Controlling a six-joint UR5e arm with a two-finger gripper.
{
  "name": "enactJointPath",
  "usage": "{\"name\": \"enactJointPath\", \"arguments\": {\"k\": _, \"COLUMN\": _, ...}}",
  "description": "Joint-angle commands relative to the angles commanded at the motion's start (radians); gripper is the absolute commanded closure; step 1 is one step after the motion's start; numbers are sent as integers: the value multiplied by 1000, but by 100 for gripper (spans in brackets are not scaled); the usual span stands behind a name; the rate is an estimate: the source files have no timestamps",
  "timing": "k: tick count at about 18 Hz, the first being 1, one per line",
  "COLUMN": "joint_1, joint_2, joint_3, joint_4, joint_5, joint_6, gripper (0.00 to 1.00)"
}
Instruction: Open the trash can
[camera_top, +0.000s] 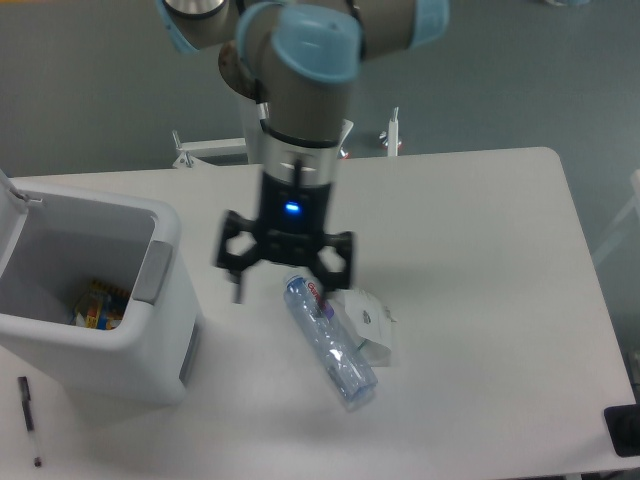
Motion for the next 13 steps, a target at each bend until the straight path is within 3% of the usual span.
{"name": "enactJointPath", "arguments": {"k": 6, "joint_1": 118, "joint_2": -118, "joint_3": 60, "joint_4": -14, "joint_5": 78, "joint_6": 261, "gripper": 0}}
{"name": "enactJointPath", "arguments": {"k": 13, "joint_1": 117, "joint_2": -135, "joint_3": 69, "joint_4": -58, "joint_5": 172, "joint_6": 537, "gripper": 0}}
